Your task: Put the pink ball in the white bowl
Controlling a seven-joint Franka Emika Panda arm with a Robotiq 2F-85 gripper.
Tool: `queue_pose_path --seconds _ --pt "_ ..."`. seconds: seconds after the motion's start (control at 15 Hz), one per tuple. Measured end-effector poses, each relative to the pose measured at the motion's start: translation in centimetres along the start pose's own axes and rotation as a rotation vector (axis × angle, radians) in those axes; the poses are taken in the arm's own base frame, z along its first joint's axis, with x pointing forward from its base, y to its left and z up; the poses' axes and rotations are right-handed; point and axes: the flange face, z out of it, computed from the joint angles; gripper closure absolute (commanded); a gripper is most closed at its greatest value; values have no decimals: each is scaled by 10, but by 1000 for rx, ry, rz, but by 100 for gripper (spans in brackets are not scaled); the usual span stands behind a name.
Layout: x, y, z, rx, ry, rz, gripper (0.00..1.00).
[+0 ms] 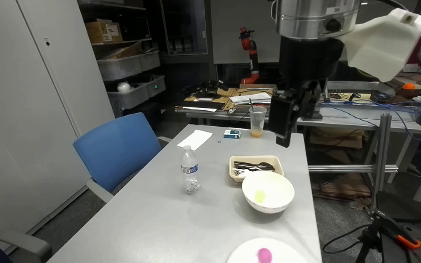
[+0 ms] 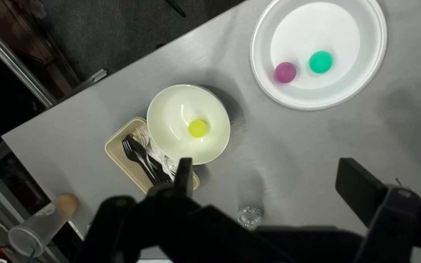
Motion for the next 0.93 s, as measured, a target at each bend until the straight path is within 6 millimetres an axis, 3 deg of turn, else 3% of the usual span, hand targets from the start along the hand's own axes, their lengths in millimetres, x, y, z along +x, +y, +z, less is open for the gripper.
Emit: queue_pose_path --seconds 0.13,0.33,0.6,0.73,0.93 --pt "4 -5 -3 21 -4 -10 0" --pt "45 -30 -20 80 2 -23 0" --pt "95 -65 -18 114 -48 -44 0" --pt "108 -72 -13 117 -70 -47 0" --pt "111 -73 -12 119 -74 -47 0"
